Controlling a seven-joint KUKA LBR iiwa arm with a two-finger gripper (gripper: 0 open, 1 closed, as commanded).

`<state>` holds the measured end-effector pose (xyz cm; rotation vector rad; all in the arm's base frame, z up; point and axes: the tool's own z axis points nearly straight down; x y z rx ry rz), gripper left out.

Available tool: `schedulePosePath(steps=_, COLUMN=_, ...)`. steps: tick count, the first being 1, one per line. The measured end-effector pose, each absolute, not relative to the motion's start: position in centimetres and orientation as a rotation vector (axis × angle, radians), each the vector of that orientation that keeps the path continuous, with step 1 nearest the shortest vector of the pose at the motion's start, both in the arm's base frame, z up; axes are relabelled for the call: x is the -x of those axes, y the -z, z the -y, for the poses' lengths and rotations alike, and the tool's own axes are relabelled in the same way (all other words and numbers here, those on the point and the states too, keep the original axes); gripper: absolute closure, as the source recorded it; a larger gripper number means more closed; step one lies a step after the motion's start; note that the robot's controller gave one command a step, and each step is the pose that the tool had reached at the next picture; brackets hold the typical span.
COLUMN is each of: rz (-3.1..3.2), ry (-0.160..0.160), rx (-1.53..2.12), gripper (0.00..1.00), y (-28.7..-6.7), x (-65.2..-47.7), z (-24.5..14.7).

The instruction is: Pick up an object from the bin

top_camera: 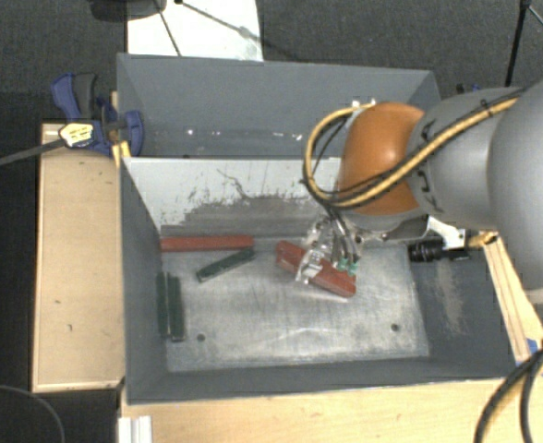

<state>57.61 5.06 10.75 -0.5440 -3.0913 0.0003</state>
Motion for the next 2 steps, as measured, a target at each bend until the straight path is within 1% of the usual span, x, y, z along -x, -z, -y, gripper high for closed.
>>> schedulePosePath(steps=1, rz=3.092, ry=0.000, rx=0.559, gripper=1.00, y=-12.0, x=-57.8, z=-5.1)
schedulePosePath(steps=2, rz=3.125, ry=0.001, rx=0.311, gripper=1.00, y=-14.8, x=-55.4, z=-5.5)
